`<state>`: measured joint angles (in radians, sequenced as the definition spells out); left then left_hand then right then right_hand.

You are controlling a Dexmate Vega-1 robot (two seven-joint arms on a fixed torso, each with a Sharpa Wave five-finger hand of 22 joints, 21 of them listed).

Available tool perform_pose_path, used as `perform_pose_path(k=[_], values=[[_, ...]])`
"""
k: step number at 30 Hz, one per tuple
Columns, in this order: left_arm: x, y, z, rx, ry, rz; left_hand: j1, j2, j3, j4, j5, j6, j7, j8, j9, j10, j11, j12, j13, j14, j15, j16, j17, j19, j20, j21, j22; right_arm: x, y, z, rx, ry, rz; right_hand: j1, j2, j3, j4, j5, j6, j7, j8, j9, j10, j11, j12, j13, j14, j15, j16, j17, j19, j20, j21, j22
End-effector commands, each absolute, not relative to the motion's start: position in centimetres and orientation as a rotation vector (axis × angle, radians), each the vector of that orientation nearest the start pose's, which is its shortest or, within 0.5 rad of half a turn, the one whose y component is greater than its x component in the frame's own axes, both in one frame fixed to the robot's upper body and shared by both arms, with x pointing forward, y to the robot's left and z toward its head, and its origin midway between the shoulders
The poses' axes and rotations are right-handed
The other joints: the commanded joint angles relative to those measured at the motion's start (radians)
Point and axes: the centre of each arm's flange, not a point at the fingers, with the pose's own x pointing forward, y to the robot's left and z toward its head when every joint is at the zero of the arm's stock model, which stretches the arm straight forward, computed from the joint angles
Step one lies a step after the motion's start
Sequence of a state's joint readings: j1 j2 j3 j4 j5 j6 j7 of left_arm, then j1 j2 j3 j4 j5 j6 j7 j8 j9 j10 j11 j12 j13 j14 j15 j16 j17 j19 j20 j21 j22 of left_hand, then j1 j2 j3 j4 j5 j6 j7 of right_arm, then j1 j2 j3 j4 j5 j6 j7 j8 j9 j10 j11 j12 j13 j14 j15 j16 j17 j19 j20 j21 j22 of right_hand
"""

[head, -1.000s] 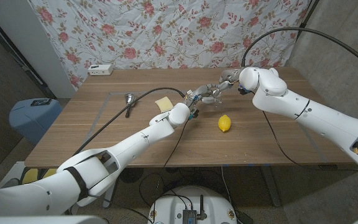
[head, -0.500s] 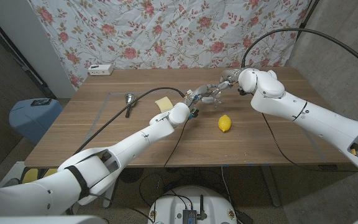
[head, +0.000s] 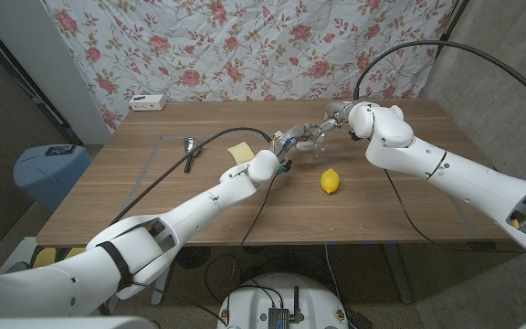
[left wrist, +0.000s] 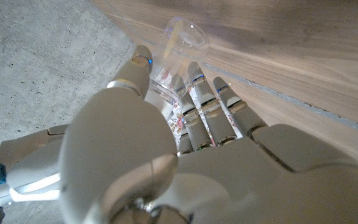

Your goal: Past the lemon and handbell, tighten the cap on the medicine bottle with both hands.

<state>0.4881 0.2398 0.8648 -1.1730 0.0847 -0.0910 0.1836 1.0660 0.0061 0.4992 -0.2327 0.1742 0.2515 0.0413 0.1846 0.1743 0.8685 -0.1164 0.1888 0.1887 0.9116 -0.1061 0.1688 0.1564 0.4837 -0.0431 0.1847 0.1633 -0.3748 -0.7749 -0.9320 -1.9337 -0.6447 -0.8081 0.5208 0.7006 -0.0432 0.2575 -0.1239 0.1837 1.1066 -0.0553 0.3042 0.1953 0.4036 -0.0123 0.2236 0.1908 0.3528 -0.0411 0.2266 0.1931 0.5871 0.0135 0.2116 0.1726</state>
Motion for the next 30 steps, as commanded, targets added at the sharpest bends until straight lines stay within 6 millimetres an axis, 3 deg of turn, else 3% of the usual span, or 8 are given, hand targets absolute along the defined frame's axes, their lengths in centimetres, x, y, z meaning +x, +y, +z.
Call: perform_pose_path(k=[1,15,24,30], values=[[66.07,0.9,1.15,0.753,-0.715,-0.345,0.007,0.015,0.078,0.074,0.006,0.006,-0.006,0.003,0.002,0.04,-0.026,0.006,0.005,0.026,-0.069,0.005,0.003,-0.004,0.006,-0.001,0.001,59.06,-17.72,9.81,-1.548,-0.218,-0.051,-0.015,0.008,0.0,0.009,0.007,0.046,-0.011,0.009,0.0,0.029,0.001,0.01,0.0,0.023,-0.005,0.013,0.004,0.016,-0.003,0.006,0.003],[65.79,0.91,0.94,0.752,-0.715,-0.346,0.005,0.015,0.077,0.074,0.006,0.007,-0.008,0.003,0.002,0.038,-0.028,0.005,0.005,0.026,-0.065,0.005,0.003,-0.003,0.006,0.0,0.001,58.93,-17.75,9.61,-1.524,-0.225,-0.078,-0.061,0.031,-0.004,0.029,0.005,0.123,0.0,0.018,-0.003,0.081,-0.004,0.013,-0.002,0.055,-0.014,0.017,0.007,0.035,-0.011,0.006,0.004],[65.71,0.96,0.75,0.752,-0.712,-0.342,0.006,0.015,0.077,0.074,0.006,0.006,-0.009,0.003,0.002,0.036,-0.028,0.005,0.005,0.025,-0.066,0.005,0.003,-0.003,0.007,0.0,0.001,58.87,-17.88,9.43,-1.505,-0.231,-0.091,-0.077,0.042,-0.003,0.032,0.004,0.173,-0.002,0.023,-0.006,0.113,-0.007,0.013,-0.003,0.077,-0.023,0.018,0.005,0.047,-0.018,0.006,0.004],[65.66,0.97,0.73,0.75,-0.712,-0.339,0.006,0.015,0.077,0.074,0.006,0.006,-0.008,0.003,0.002,0.038,-0.026,0.006,0.005,0.025,-0.066,0.004,0.003,-0.003,0.008,0.0,0.001,58.82,-18.01,9.43,-1.499,-0.234,-0.095,-0.09,0.05,-0.003,0.039,0.003,0.179,-0.001,0.021,-0.007,0.115,-0.004,0.01,-0.004,0.081,-0.023,0.018,0.006,0.049,-0.018,0.005,0.004]])
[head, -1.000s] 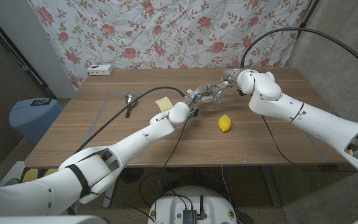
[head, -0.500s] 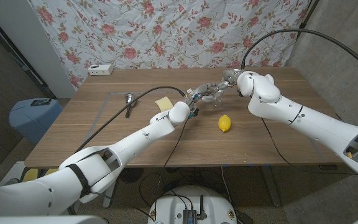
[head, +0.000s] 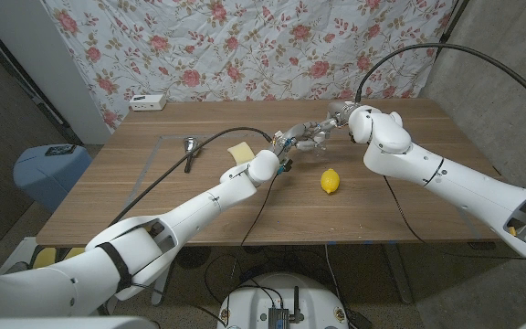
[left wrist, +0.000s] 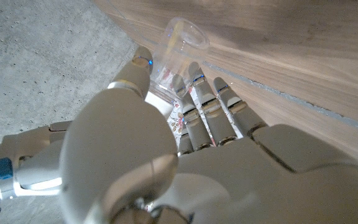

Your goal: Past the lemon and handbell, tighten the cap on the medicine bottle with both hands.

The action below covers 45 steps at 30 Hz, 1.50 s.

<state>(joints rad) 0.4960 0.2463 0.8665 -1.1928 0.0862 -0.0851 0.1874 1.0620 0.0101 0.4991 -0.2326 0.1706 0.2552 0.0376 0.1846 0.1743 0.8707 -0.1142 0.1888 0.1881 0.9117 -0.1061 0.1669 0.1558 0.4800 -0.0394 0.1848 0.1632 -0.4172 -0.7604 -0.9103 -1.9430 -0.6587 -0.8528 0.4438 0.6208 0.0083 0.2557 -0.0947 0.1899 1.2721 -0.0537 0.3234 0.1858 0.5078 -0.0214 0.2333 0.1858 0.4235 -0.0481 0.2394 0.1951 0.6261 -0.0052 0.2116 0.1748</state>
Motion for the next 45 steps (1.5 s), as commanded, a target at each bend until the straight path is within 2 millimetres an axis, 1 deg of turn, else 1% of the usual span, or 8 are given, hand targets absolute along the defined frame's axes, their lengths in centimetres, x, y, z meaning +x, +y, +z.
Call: perform_pose_path(k=[1,7,15,25,29,32,38,45], values=[[65.7,1.0,0.7,0.752,-0.712,-0.34,0.01,0.011,0.078,0.074,0.01,0.003,-0.004,0.003,0.002,0.033,-0.03,0.005,0.005,0.025,-0.065,0.006,0.004,0.001,0.005,0.0,0.001,58.8,-18.0,9.4,-1.499,-0.233,-0.098,-0.013,-0.001,-0.002,0.011,-0.003,0.014,-0.002,0.001,0.003,0.012,0.005,0.0,0.001,0.01,-0.017,0.005,0.004,0.01,0.001,0.005,0.002],[65.6,1.0,0.7,0.752,-0.711,-0.34,0.01,0.01,0.077,0.073,0.009,0.004,-0.005,0.003,0.002,0.034,-0.03,0.005,0.005,0.024,-0.066,0.006,0.004,0.001,0.004,0.0,0.001,58.6,-18.3,9.4,-1.499,-0.23,-0.086,-0.038,-0.007,-0.012,0.018,-0.007,0.001,-0.001,-0.012,0.002,0.006,0.012,-0.008,0.001,0.005,-0.009,0.0,0.004,0.006,0.003,0.001,0.002],[65.7,0.9,0.7,0.752,-0.711,-0.344,0.01,0.011,0.077,0.074,0.01,0.003,-0.005,0.003,0.003,0.034,-0.028,0.005,0.006,0.025,-0.066,0.006,0.004,0.0,0.005,-0.001,0.001,58.3,-18.5,9.5,-1.5,-0.23,-0.074,-0.091,-0.041,-0.037,0.023,-0.008,-0.078,0.008,-0.065,0.004,-0.039,0.033,-0.037,0.001,-0.021,0.01,-0.023,0.001,-0.018,0.019,-0.011,0.003],[65.6,0.8,0.7,0.752,-0.711,-0.343,0.01,0.011,0.078,0.073,0.01,0.003,-0.005,0.003,0.003,0.033,-0.027,0.005,0.006,0.024,-0.065,0.006,0.004,0.0,0.006,-0.001,0.001,58.0,-18.8,9.7,-1.505,-0.217,-0.05,-0.109,-0.06,-0.046,0.013,-0.002,-0.171,0.015,-0.113,0.01,-0.091,0.047,-0.051,0.004,-0.055,0.031,-0.042,-0.002,-0.057,0.033,-0.022,0.002],[65.6,0.7,0.7,0.753,-0.713,-0.345,0.011,0.011,0.078,0.074,0.01,0.002,-0.005,0.002,0.003,0.032,-0.03,0.005,0.006,0.024,-0.065,0.007,0.004,0.0,0.005,-0.001,0.001,57.9,-18.7,9.8,-1.513,-0.211,-0.028,-0.108,-0.065,-0.045,0.004,0.003,-0.247,0.014,-0.139,0.014,-0.119,0.05,-0.053,0.005,-0.074,0.036,-0.047,-0.002,-0.078,0.043,-0.024,0.002],[65.6,0.7,0.7,0.753,-0.715,-0.346,0.01,0.011,0.078,0.074,0.01,0.002,-0.005,0.002,0.003,0.032,-0.029,0.005,0.006,0.023,-0.065,0.006,0.004,0.0,0.005,-0.001,0.001,57.8,-18.8,9.9,-1.518,-0.21,-0.014,-0.09,-0.065,-0.037,-0.012,0.005,-0.298,0.019,-0.145,0.017,-0.149,0.058,-0.054,0.006,-0.095,0.048,-0.052,-0.004,-0.096,0.052,-0.026,0.001],[65.5,0.7,0.7,0.754,-0.718,-0.347,0.011,0.011,0.078,0.073,0.01,0.003,-0.005,0.003,0.003,0.033,-0.028,0.005,0.006,0.023,-0.066,0.006,0.004,0.001,0.004,0.0,0.001,57.7,-18.9,10.2,-1.516,-0.206,0.018,-0.042,-0.06,-0.014,-0.045,0.003,-0.384,0.018,-0.147,0.021,-0.19,0.059,-0.053,0.007,-0.131,0.058,-0.055,-0.006,-0.14,0.061,-0.029,0.0],[65.4,0.7,0.7,0.754,-0.719,-0.347,0.011,0.01,0.077,0.073,0.009,0.003,-0.004,0.002,0.003,0.032,-0.028,0.005,0.006,0.023,-0.067,0.006,0.004,0.0,0.004,-0.001,0.001,57.5,-18.8,10.6,-1.528,-0.198,0.043,-0.005,-0.064,0.002,-0.064,0.001,-0.468,0.012,-0.15,0.023,-0.236,0.054,-0.055,0.008,-0.163,0.071,-0.056,-0.006,-0.173,0.069,-0.029,0.0]])
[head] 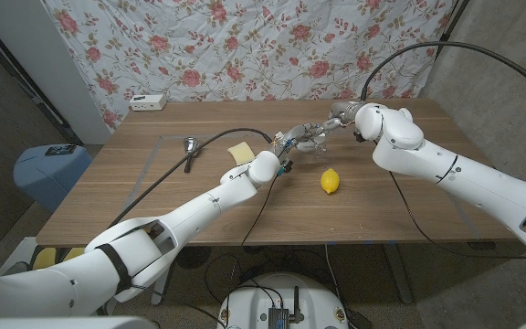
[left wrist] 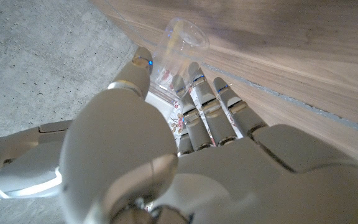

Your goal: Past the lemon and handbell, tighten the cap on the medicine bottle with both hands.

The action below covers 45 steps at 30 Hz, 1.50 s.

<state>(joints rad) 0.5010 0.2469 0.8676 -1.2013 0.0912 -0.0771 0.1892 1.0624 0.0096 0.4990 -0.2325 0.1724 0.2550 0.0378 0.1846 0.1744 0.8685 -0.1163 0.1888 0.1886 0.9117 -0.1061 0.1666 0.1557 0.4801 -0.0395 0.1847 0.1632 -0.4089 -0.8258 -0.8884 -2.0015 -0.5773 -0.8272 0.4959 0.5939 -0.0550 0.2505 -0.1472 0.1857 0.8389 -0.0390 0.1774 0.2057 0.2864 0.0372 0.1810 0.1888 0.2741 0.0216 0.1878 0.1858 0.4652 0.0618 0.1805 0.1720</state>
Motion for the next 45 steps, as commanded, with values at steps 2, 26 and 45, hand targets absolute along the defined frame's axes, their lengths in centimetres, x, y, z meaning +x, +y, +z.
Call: perform_pose_path(k=[2,26,45], values=[[65.37,0.66,0.7,0.755,-0.72,-0.347,0.01,0.01,0.077,0.073,0.008,0.002,-0.004,0.002,0.002,0.035,-0.026,0.005,0.005,0.023,-0.066,0.007,0.004,0.0,0.004,-0.001,0.001,57.46,-18.77,10.66,-1.531,-0.194,0.055,0.037,0.002,0.015,-0.016,0.005,-0.055,-0.006,-0.003,0.003,-0.025,-0.005,-0.002,0.005,-0.018,0.005,-0.003,0.003,-0.019,0.005,0.002,0.002],[65.27,0.42,0.49,0.754,-0.714,-0.342,0.011,0.011,0.078,0.073,0.008,0.002,-0.005,0.002,0.002,0.036,-0.026,0.006,0.005,0.023,-0.066,0.007,0.004,0.0,0.004,-0.001,0.001,57.66,-18.78,11.31,-1.565,-0.15,0.139,0.149,-0.007,0.069,-0.029,0.001,-0.194,-0.035,0.006,0.005,-0.141,-0.012,-0.004,0.006,-0.117,0.039,-0.007,0.006,-0.084,0.02,0.001,0.001],[65.37,0.11,0.57,0.756,-0.709,-0.336,0.012,0.011,0.078,0.073,0.008,0.002,-0.006,0.002,0.002,0.036,-0.027,0.006,0.005,0.023,-0.069,0.007,0.004,0.0,0.004,0.0,0.001,58.22,-18.67,10.79,-1.574,-0.161,0.148,0.222,-0.007,0.105,-0.035,0.003,-0.16,-0.078,0.031,0.005,-0.16,-0.021,0.004,0.006,-0.118,0.022,0.004,0.007,-0.077,0.02,0.01,0.0]])
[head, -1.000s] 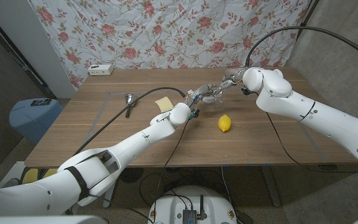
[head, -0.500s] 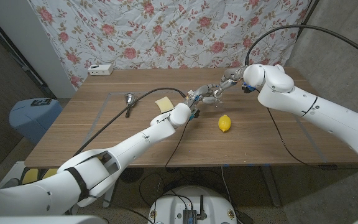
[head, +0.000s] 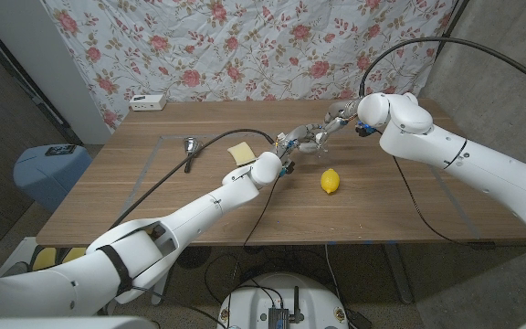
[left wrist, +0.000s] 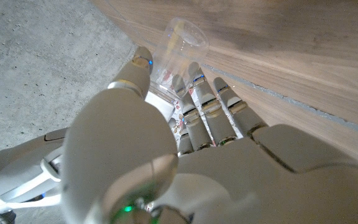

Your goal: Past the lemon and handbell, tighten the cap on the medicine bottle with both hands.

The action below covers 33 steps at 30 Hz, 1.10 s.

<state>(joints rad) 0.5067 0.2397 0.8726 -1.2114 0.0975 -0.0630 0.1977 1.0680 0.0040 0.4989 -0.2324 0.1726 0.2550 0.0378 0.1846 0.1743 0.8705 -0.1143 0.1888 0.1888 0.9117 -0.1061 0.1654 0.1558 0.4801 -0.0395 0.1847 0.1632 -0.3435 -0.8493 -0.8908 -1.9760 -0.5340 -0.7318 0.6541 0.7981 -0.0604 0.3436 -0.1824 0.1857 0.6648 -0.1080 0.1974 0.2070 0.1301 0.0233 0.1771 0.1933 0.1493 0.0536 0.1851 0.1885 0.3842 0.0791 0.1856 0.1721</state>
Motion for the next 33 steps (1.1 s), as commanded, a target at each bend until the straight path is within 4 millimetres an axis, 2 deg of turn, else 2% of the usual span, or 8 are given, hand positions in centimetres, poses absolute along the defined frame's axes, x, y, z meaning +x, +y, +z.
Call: perform_pose_path(k=[1,6,17,24,26,33], values=[[65.36,0.12,0.58,0.756,-0.709,-0.336,0.006,0.017,0.078,0.073,0.008,0.002,-0.006,0.002,0.002,0.036,-0.03,0.007,0.005,0.023,-0.068,0.008,0.004,0.001,0.004,0.0,0.001,58.25,-18.66,10.75,-1.571,-0.166,0.145,0.02,-0.002,0.013,0.0,0.003,0.015,-0.01,0.012,0.003,-0.004,-0.007,0.009,0.001,0.01,-0.013,0.008,0.004,0.005,0.001,0.006,0.0],[65.34,0.2,0.65,0.759,-0.708,-0.333,0.006,0.017,0.077,0.073,0.007,0.003,-0.005,0.003,0.003,0.035,-0.029,0.006,0.005,0.024,-0.067,0.009,0.004,0.0,0.005,0.0,0.001,58.35,-18.57,10.64,-1.568,-0.179,0.139,0.034,-0.005,0.021,0.004,0.002,0.046,-0.023,0.025,0.004,-0.001,-0.008,0.012,0.001,0.021,-0.026,0.014,0.004,0.016,0.0,0.01,0.001],[65.43,0.21,0.6,0.755,-0.709,-0.337,0.006,0.018,0.077,0.074,0.008,0.003,-0.005,0.002,0.003,0.035,-0.03,0.006,0.005,0.025,-0.067,0.009,0.004,0.001,0.005,0.0,0.001,58.44,-18.47,10.57,-1.558,-0.197,0.113,0.048,-0.004,0.036,0.012,0.001,0.104,-0.029,0.044,0.004,0.031,-0.016,0.024,0.001,0.048,-0.045,0.023,0.006,0.037,-0.014,0.016,0.001],[65.37,0.16,0.6,0.756,-0.711,-0.338,0.005,0.016,0.077,0.073,0.007,0.003,-0.006,0.003,0.003,0.036,-0.029,0.006,0.005,0.024,-0.066,0.008,0.004,0.001,0.005,0.0,0.001,58.35,-18.58,10.43,-1.55,-0.211,0.089,0.05,-0.007,0.043,0.017,0.0,0.152,-0.024,0.058,0.003,0.059,-0.023,0.031,0.0,0.072,-0.064,0.03,0.006,0.063,-0.005,0.023,0.001],[65.35,0.14,0.61,0.757,-0.712,-0.338,0.005,0.017,0.077,0.074,0.008,0.003,-0.006,0.003,0.003,0.034,-0.03,0.006,0.005,0.024,-0.066,0.008,0.004,0.001,0.005,0.0,0.001,58.36,-18.64,10.38,-1.545,-0.211,0.086,0.05,-0.007,0.045,0.018,-0.001,0.16,-0.025,0.059,0.003,0.066,-0.032,0.032,0.0,0.077,-0.065,0.031,0.007,0.068,-0.008,0.023,0.002],[65.28,-0.03,0.61,0.759,-0.713,-0.342,0.005,0.017,0.078,0.073,0.008,0.003,-0.006,0.003,0.003,0.036,-0.029,0.006,0.005,0.024,-0.066,0.008,0.004,0.0,0.007,-0.001,0.001,58.29,-18.85,10.11,-1.535,-0.214,0.073,0.045,-0.005,0.049,0.024,-0.001,0.187,-0.017,0.066,0.002,0.08,-0.028,0.034,0.0,0.092,-0.073,0.035,0.008,0.079,-0.014,0.025,0.002]])
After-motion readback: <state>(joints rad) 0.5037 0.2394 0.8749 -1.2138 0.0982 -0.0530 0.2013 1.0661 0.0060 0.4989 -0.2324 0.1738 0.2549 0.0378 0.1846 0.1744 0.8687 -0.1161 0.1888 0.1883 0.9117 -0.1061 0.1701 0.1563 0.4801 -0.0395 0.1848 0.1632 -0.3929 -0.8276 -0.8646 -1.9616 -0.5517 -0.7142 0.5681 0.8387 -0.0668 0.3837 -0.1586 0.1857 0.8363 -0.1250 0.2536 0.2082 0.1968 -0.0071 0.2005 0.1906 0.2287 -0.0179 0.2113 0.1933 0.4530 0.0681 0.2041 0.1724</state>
